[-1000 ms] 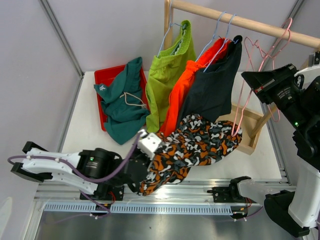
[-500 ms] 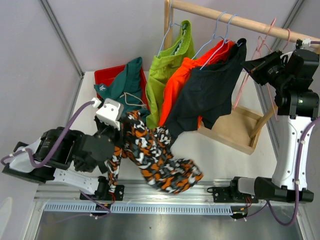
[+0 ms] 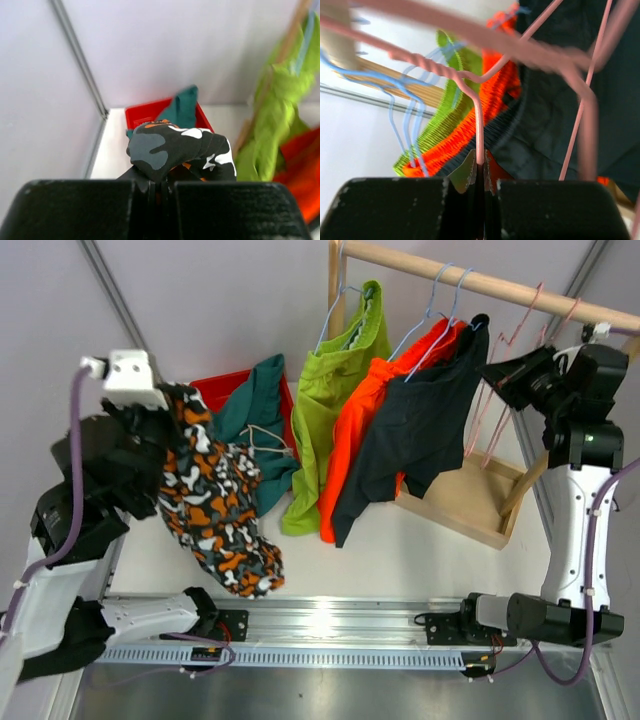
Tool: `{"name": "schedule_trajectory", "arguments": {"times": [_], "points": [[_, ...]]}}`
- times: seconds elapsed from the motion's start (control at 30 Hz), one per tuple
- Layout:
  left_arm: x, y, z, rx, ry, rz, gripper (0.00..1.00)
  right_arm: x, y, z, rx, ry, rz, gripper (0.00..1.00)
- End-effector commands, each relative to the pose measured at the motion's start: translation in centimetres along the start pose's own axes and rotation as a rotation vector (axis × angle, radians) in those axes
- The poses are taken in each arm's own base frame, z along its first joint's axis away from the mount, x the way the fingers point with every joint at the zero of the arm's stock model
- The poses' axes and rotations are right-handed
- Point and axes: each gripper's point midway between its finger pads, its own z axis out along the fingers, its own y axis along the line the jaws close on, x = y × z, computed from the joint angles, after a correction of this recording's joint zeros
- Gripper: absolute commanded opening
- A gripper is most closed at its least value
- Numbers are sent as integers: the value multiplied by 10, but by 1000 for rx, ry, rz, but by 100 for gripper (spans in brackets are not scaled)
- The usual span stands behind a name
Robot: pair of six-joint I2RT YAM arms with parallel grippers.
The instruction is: Remove the shorts from the hanger
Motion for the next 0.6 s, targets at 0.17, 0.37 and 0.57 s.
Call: {"name": "schedule_trajectory", "arguments": {"times": [0.17, 0.37, 0.57], "points": [[-40, -22, 98, 63, -53, -39, 0, 22, -19, -16, -3, 11, -18, 4], [-63, -18, 188, 54, -87, -81, 0, 44, -42, -18, 31, 63, -20, 72], [-6, -22, 282, -19, -21, -39, 0, 60, -51, -32, 52, 89, -30, 99]]}}
